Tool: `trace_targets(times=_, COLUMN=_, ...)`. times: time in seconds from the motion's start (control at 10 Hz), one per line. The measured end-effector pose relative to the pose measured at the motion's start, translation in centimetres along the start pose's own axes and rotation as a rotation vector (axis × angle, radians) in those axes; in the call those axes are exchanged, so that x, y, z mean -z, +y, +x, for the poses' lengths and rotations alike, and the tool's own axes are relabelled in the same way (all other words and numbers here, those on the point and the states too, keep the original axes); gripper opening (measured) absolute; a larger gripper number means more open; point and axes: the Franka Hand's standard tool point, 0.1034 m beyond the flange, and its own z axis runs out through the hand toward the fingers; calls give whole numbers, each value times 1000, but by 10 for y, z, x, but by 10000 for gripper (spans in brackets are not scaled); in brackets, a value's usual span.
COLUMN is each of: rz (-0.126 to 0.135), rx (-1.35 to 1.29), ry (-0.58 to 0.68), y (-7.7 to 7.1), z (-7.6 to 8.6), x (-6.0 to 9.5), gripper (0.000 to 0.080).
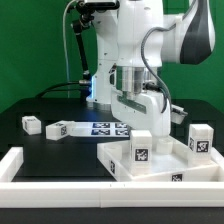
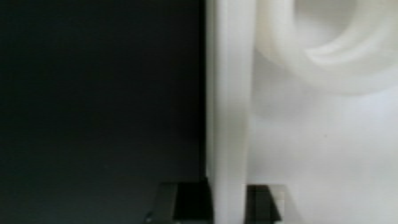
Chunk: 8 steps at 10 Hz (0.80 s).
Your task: Assemble square table
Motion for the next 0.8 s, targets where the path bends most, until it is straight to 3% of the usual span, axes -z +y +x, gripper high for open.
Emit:
trace_targets(times=0.2, rz=7, rx=138, ry=20, y=3, z=15, x=1, gripper=61)
trace_targets(times=0.5, rz=19, rx=559, ry=18, y=25, z=88, x=4, gripper=57)
trace_targets(times=0.6, rz=23, rx=622, ry=22, y=26, z=97, x=4, gripper=57)
trace_targets(times=0.8, rz=11, rx=783, ry=24, y=27, z=97, x=4, gripper=57)
